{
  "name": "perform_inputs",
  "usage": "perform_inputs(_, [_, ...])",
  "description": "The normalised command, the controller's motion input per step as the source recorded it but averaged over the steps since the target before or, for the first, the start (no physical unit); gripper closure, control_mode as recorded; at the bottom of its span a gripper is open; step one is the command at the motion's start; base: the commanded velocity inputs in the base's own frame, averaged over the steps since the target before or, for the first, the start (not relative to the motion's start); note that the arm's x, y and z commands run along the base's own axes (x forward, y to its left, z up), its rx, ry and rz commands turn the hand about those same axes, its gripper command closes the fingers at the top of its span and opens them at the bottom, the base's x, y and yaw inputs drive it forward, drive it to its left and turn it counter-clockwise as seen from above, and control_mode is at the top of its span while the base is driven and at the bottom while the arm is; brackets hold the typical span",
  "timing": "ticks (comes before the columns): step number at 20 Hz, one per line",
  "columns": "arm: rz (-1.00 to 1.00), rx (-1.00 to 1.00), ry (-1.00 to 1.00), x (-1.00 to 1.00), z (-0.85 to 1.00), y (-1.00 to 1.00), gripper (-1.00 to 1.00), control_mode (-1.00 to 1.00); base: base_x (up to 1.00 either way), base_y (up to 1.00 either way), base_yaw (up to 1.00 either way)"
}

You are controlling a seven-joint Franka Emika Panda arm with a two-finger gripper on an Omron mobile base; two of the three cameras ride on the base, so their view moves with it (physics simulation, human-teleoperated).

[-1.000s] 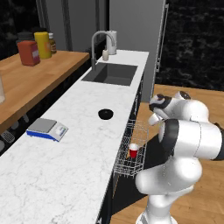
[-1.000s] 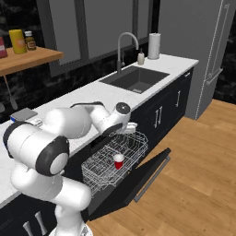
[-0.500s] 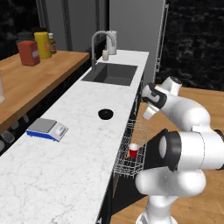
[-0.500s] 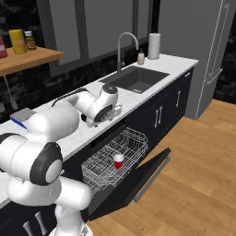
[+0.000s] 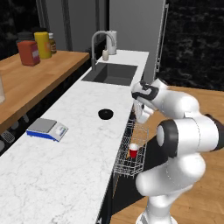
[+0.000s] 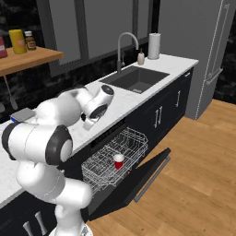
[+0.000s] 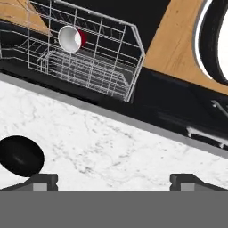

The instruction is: Pick up the cup and bowl from the counter, place them in the dishwasher, and close the dishwasher door.

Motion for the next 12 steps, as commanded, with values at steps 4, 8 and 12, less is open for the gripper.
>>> perform_inputs(4, [0.61, -0.13, -0.1, 0.74, 0.0, 0.35, -1.0, -1.0, 0.0, 0.0, 0.0])
perform_inputs(8, [0.46, -0.26, -0.09, 0.48, 0.0, 0.46, -1.0, -1.0, 0.0, 0.0, 0.0])
perform_inputs(12, [0.33, -0.29, -0.1, 0.22, -0.08, 0.53, -1.0, -1.0, 0.0, 0.0, 0.0])
